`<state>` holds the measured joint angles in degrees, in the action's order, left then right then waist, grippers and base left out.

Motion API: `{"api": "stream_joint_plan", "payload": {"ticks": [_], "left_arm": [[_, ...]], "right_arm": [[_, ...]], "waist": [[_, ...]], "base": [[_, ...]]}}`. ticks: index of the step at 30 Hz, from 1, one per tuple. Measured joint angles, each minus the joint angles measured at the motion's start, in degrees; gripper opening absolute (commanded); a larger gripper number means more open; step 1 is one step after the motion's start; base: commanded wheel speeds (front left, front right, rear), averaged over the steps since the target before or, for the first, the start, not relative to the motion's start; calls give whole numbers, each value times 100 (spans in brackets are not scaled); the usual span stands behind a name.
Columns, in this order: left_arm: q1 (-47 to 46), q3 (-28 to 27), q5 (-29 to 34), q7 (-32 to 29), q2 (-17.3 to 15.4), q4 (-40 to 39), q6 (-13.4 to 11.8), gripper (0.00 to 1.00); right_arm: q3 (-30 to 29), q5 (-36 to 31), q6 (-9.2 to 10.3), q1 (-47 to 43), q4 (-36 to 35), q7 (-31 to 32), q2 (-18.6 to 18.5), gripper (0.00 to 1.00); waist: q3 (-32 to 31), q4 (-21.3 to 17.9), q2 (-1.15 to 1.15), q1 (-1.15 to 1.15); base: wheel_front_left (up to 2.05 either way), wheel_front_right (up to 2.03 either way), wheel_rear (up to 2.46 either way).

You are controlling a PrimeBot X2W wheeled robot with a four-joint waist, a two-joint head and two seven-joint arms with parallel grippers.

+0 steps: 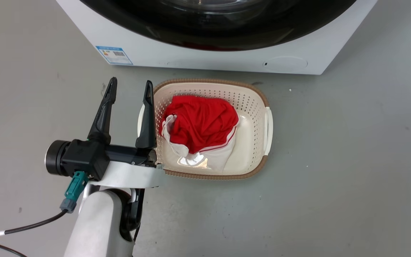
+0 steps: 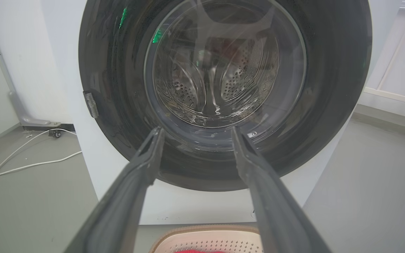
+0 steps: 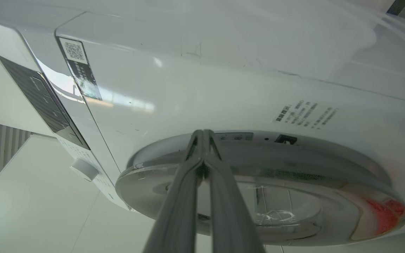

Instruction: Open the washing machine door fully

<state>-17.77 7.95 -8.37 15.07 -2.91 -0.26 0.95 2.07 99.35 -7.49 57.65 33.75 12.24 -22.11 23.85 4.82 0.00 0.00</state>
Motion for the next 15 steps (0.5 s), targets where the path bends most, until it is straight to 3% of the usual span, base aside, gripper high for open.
{"api": "stream_joint_plan", "payload": {"ticks": [15], "left_arm": [[-199,85,-24,0,0,-197,-20,100]], "right_arm": [[1110,-688,0,1449,1021,407,-90,0]], "waist": [[457,142,0,0]], "base": [[0,0,0]]}}
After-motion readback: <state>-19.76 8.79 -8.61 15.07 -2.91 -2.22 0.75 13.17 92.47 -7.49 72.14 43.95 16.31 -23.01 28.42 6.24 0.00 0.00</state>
